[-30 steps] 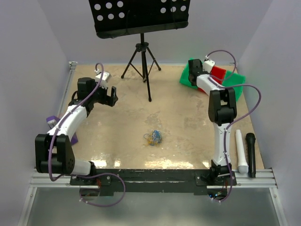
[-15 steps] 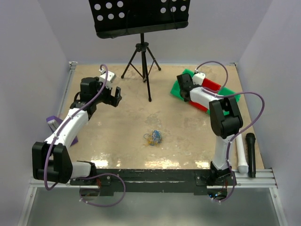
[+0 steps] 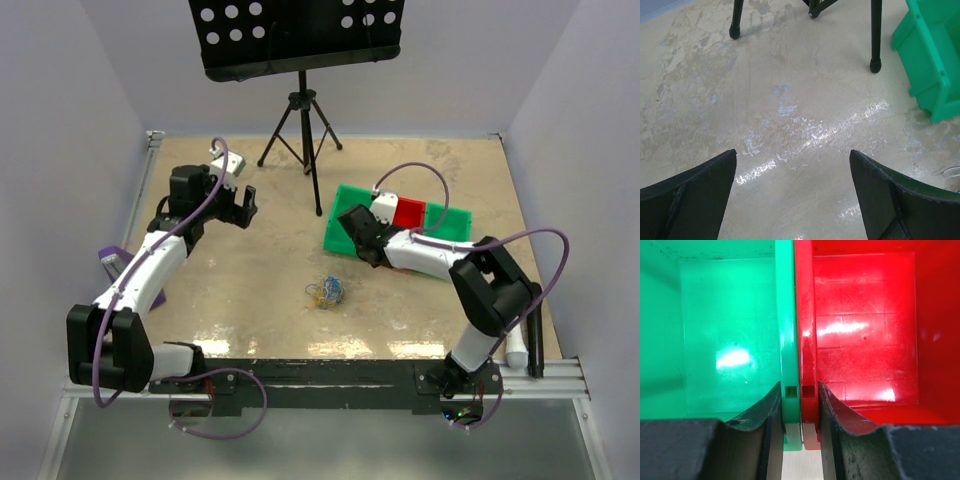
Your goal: Untangle the cables
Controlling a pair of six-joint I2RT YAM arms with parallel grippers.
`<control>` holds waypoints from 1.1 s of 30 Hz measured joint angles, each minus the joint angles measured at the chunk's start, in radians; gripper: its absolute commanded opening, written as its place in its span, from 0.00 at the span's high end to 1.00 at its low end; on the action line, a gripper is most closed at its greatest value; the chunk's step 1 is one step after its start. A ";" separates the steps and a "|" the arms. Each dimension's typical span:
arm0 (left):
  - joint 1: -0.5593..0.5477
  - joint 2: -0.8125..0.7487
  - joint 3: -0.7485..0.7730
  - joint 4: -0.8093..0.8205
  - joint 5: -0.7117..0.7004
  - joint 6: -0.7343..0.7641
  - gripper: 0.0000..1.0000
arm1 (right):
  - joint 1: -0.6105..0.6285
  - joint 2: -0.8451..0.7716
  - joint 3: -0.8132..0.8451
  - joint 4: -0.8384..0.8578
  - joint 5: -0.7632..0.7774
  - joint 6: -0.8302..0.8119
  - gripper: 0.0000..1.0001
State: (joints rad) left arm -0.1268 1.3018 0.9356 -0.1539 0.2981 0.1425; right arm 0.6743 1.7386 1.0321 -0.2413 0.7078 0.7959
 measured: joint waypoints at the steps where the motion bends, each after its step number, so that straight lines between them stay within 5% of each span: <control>1: 0.000 -0.004 0.000 -0.001 0.000 0.000 0.00 | 0.016 -0.014 -0.015 0.001 -0.004 0.005 0.77; 16: 0.000 -0.022 0.000 -0.019 -0.014 0.000 0.00 | 0.179 -0.094 -0.088 -0.020 -0.058 -0.001 0.74; 28: 0.000 -0.029 0.000 -0.031 -0.018 0.000 0.00 | 0.322 0.093 0.134 -0.043 -0.053 0.005 0.70; 30: 0.000 -0.029 0.000 -0.032 -0.018 0.000 0.00 | 0.324 0.129 0.188 -0.069 -0.050 0.016 0.64; 33: 0.000 -0.029 0.000 -0.035 -0.017 0.000 0.00 | 0.323 0.194 0.282 -0.096 -0.049 0.048 0.43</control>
State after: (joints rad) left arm -0.1268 1.2724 0.9360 -0.1890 0.2810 0.1425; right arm 0.9974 1.9327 1.3136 -0.3374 0.6586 0.8440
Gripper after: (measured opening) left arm 0.997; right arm 0.400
